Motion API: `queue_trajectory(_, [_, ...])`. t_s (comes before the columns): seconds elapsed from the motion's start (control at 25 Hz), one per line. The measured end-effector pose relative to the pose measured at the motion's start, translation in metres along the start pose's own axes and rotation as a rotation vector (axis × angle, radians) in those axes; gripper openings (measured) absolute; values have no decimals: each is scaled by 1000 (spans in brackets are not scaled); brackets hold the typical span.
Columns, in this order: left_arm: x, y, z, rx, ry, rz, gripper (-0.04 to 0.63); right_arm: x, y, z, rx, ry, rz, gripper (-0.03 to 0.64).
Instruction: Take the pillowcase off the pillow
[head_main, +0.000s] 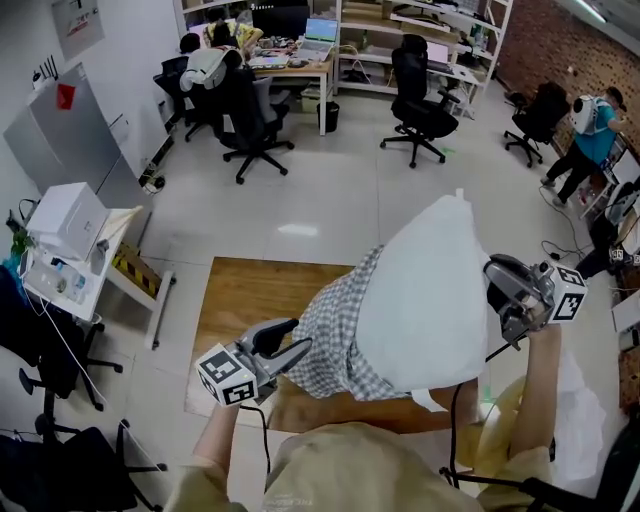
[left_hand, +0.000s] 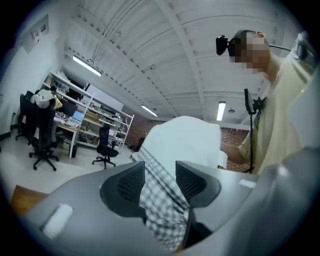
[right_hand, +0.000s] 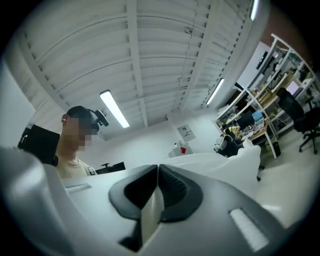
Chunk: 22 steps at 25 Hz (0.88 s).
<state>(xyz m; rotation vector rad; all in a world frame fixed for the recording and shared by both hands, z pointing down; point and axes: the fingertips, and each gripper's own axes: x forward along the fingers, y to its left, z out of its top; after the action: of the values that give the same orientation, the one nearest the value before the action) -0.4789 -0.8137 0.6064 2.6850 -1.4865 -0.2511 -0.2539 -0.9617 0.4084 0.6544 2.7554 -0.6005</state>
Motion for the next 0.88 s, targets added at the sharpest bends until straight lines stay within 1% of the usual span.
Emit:
queue_trajectory(0.08, [25, 37, 5, -5, 2, 51, 175, -3, 9, -7, -8, 0, 17, 9])
queue_trajectory(0.12, [45, 55, 2, -26, 21, 63, 175, -3, 14, -11, -14, 4, 24, 9])
queue_trajectory(0.16, [67, 72, -6, -66, 55, 64, 175, -1, 18, -14, -21, 11, 28, 9])
queue_trajectory(0.24, [116, 104, -39, -177, 165, 50, 181, 3, 28, -22, -41, 34, 36, 9])
queue_trajectory(0.28, [139, 116, -58, -230, 227, 39, 208, 7, 32, -27, -54, 49, 39, 9])
queue_trajectory(0.32, [158, 126, -74, -281, 275, 17, 249, 11, 36, -32, -67, 63, 38, 9])
queue_trajectory(0.36, [173, 130, -81, -333, 297, -20, 267, 16, 39, -39, -80, 77, 33, 9])
queue_trajectory(0.4, [182, 132, -84, -387, 300, -67, 265, 24, 41, -45, -90, 88, 21, 9])
queue_trajectory(0.44, [185, 132, -85, -424, 304, -111, 250, 32, 43, -51, -100, 96, 4, 9])
queue_trajectory(0.48, [184, 132, -87, -418, 327, -128, 136, 41, 45, -55, -110, 98, -22, 9])
queue_trajectory(0.52, [182, 135, -93, -366, 379, -105, 3, 48, 47, -56, -122, 90, -59, 9])
queue_trajectory(0.56, [179, 144, -104, -289, 448, -44, 3, 53, 52, -52, -135, 72, -105, 8])
queue_trajectory(0.6, [177, 157, -118, -221, 515, 33, 3, 55, 57, -47, -147, 48, -151, 8])
queue_trajectory(0.64, [175, 173, -136, -183, 567, 106, 3, 56, 64, -42, -160, 24, -188, 6])
queue_trajectory(0.68, [172, 190, -157, -175, 605, 168, 3, 56, 70, -40, -174, 4, -214, 5])
queue_trajectory(0.76, [160, 221, -207, -187, 670, 250, 3, 51, 72, -46, -179, -24, -246, 5])
queue_trajectory(0.8, [151, 233, -233, -185, 707, 273, 3, 47, 67, -53, -165, -34, -267, 6])
queue_trajectory(0.88, [131, 247, -274, -174, 763, 284, 5, 39, 48, -70, -110, -51, -320, 6])
